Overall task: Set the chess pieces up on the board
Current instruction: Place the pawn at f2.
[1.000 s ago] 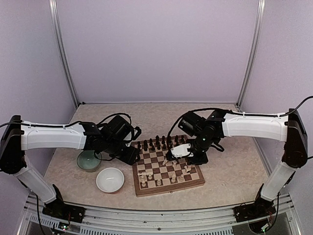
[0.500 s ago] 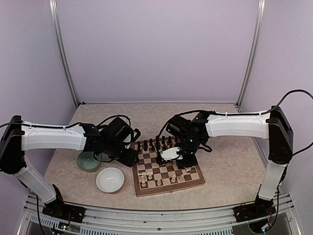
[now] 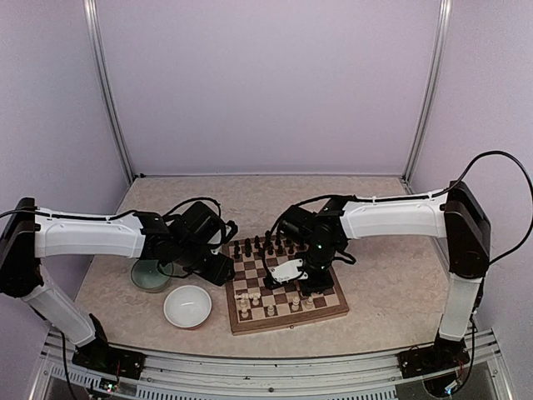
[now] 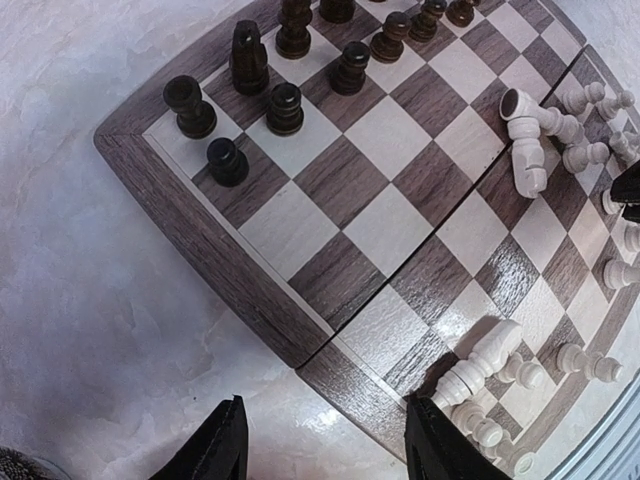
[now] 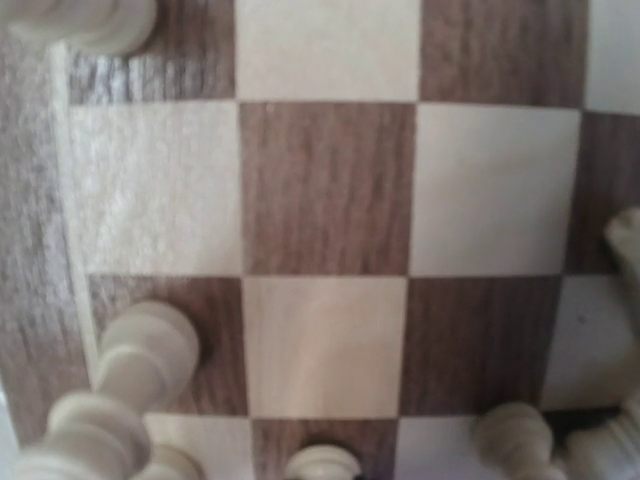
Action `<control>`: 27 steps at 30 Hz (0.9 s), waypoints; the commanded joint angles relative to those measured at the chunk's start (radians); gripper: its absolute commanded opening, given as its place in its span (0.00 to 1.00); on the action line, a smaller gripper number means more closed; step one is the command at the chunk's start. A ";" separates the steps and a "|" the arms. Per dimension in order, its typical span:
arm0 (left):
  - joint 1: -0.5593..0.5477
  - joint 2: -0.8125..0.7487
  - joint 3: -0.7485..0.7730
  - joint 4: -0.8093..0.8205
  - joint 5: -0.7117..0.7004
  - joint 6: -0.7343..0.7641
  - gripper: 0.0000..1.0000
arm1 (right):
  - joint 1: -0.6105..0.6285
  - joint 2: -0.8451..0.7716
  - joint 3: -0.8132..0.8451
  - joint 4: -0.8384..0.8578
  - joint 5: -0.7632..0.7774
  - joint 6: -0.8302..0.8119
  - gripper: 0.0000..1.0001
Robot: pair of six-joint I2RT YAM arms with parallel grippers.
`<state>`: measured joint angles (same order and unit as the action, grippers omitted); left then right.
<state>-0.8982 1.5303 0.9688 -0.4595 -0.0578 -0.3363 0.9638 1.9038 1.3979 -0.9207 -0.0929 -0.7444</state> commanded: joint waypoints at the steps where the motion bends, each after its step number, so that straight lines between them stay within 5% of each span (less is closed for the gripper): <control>1: 0.002 -0.022 -0.015 0.022 -0.004 0.002 0.54 | 0.010 0.014 0.021 -0.017 0.001 -0.009 0.12; 13: 0.004 -0.009 -0.015 0.023 0.001 0.006 0.54 | 0.010 -0.021 0.029 -0.015 0.006 -0.011 0.28; 27: 0.003 -0.007 0.001 0.020 0.008 0.012 0.54 | -0.081 -0.132 -0.050 -0.024 0.032 -0.006 0.28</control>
<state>-0.8982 1.5303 0.9638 -0.4557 -0.0566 -0.3351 0.9203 1.8133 1.3846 -0.9234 -0.0669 -0.7506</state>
